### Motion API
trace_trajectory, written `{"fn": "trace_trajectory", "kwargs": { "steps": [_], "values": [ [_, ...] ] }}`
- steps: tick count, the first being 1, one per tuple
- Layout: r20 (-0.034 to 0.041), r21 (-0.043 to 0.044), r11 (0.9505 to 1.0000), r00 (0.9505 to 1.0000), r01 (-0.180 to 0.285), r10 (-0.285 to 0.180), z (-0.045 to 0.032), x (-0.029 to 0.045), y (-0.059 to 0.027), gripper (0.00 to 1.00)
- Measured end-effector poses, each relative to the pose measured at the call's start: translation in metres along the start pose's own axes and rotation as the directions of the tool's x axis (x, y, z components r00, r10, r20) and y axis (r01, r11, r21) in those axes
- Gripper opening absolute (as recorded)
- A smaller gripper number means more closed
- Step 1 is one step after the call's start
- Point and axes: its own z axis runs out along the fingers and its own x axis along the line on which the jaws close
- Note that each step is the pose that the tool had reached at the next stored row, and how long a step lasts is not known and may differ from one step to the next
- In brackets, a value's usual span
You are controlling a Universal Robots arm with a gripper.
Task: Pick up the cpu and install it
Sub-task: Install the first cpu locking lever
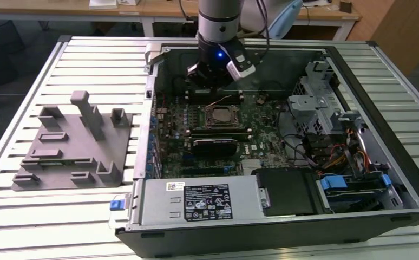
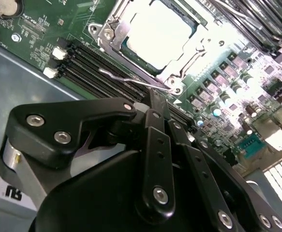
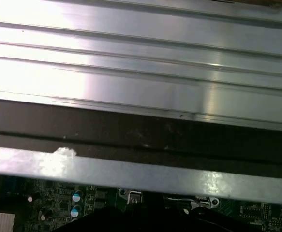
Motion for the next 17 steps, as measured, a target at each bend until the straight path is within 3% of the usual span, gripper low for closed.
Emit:
{"fn": "trace_trajectory", "kwargs": {
  "steps": [17],
  "values": [
    [-0.0015,-0.0006,0.9995,0.9995,0.032,-0.032,0.004,-0.0152,-0.0016,0.11]
  ]
}}
